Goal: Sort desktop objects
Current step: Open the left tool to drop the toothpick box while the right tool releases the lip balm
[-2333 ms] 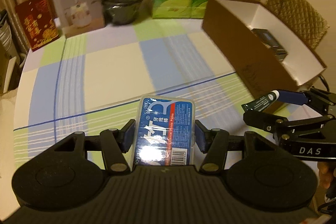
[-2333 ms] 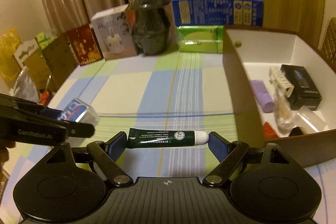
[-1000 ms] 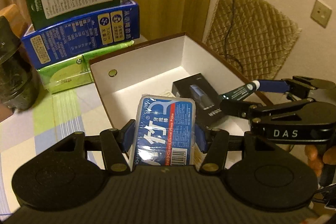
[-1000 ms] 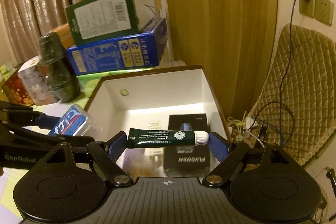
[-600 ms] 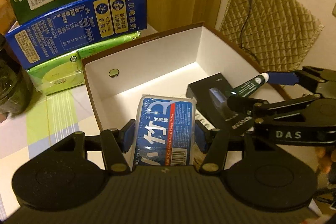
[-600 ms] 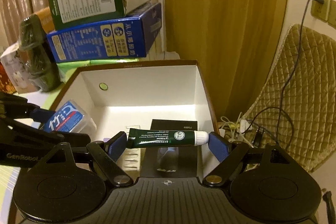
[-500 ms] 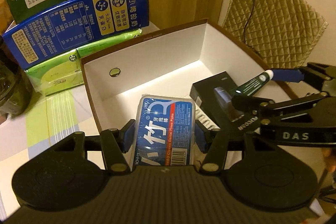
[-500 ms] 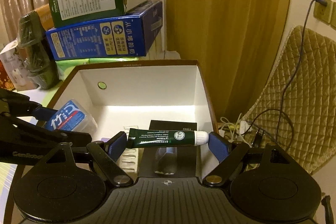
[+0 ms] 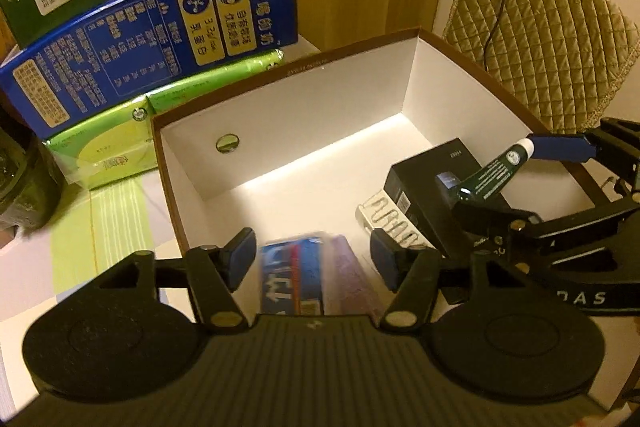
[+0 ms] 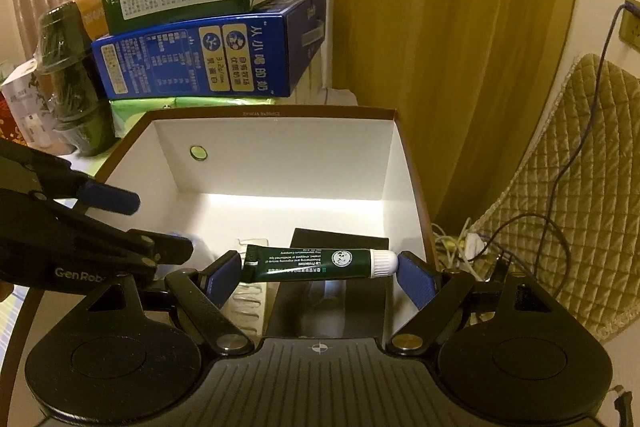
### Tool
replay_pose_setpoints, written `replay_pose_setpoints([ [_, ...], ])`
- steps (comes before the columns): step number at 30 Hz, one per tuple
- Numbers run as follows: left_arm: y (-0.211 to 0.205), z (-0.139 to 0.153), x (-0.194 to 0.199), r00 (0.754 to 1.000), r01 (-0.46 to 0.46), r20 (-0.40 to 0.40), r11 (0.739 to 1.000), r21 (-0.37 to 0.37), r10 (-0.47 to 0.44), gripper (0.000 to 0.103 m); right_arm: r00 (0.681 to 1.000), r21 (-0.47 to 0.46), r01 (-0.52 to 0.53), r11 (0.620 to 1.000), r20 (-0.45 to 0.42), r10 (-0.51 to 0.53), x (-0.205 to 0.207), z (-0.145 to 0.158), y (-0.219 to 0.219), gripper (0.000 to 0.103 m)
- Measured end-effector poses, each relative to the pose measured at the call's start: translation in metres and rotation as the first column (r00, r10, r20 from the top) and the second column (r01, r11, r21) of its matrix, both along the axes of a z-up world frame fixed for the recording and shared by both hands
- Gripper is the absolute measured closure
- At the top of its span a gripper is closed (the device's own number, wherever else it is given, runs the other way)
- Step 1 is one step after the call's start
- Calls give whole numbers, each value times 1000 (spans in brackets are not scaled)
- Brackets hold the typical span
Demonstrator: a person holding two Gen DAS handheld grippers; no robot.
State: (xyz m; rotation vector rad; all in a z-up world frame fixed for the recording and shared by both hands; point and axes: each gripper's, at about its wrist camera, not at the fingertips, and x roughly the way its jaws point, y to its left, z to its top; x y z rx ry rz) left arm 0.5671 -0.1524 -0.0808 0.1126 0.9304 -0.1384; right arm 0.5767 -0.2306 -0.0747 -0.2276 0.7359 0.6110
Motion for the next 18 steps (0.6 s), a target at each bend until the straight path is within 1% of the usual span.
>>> replay_pose_setpoints([
  [6, 8, 8, -4, 1000, -19, 4, 1000, -9, 19, 36, 1000, -2, 4, 1000, -1, -4, 3, -1, 1, 22],
  [7, 9, 9, -5, 1000, -23, 7, 1000, -6, 23, 34, 1000, -2, 5, 1000, 0, -5, 3, -1, 1, 22],
  [8, 11, 11, -7, 1000, -23, 11, 1000, -8, 23, 34, 1000, 1, -2, 1000, -4, 2, 3, -1, 2, 21],
  [12, 14, 20, -14, 1000, -15, 13, 999, -34, 16, 29, 1000, 10, -12, 1000, 3, 12, 1, 1, 0, 15],
  [14, 14, 26, -20, 1000, -14, 28, 999, -32, 15, 26, 1000, 26, -16, 1000, 0, 16, -3, 5, -4, 14],
  [15, 14, 29, -24, 999, -15, 37, 999, -29, 16, 24, 1000, 38, -17, 999, 0, 17, -6, 8, -7, 13],
  [16, 14, 32, -29, 999, -21, 44, 999, -25, 22, 17, 1000, 49, -20, 999, -3, 20, -10, 11, -10, 12],
  [18, 15, 38, -38, 998, -26, 62, 999, -25, 28, 16, 1000, 68, -21, 997, -6, 22, -18, 17, -16, 9],
])
